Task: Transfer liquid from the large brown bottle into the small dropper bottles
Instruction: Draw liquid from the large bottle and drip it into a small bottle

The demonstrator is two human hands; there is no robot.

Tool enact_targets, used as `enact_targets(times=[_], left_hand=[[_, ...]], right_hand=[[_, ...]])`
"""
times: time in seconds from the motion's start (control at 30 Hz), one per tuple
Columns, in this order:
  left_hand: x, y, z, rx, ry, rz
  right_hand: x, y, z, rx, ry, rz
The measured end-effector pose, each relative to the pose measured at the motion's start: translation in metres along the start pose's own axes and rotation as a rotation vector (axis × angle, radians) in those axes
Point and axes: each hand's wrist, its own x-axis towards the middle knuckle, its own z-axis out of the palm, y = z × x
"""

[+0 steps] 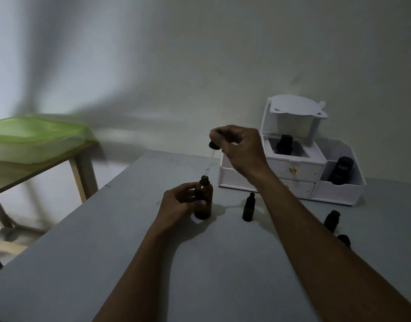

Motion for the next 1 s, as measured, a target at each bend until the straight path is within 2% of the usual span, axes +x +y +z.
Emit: enact_targets(times=[0.17, 0.33, 0.4, 0.47, 0.57, 0.67, 0.73, 0.8, 1.0], left_hand=[[-0.002, 0.003, 0.001, 0.049, 0.035, 0.085], [-0.019, 0.017, 0.022, 0.13, 0.475, 0.398], [-0.03, 0.027, 0.04, 0.118, 0.526, 0.488], [-0.039, 0.036, 0.061, 0.102, 0.473, 0.547], [-0.051, 0.046, 0.098, 0.137, 0.243, 0.549], [-0.055, 0.051, 0.134, 0.102, -0.033, 0.375], [-0.052, 0.049, 0.157, 0.101, -0.148, 0.235], [-0.049, 0.042, 0.18, 0.112, -0.179, 0.144], [-0.036, 0.017, 0.212, 0.109, -0.085, -0.033]], right_hand=[[0.01, -0.02, -0.029, 0.02, 0.066, -0.054], [0.001, -0.022, -0.073, 0.04, 0.166, -0.042], [-0.009, -0.018, -0.092, 0.014, 0.21, -0.035], [-0.022, -0.011, -0.112, -0.002, 0.266, -0.022], [-0.041, 0.005, -0.14, -0.063, 0.359, 0.02], [-0.056, 0.025, -0.158, -0.133, 0.423, 0.072], [-0.065, 0.036, -0.163, -0.163, 0.437, 0.097], [-0.071, 0.043, -0.166, -0.169, 0.436, 0.108], [-0.078, 0.054, -0.168, -0.197, 0.443, 0.101]])
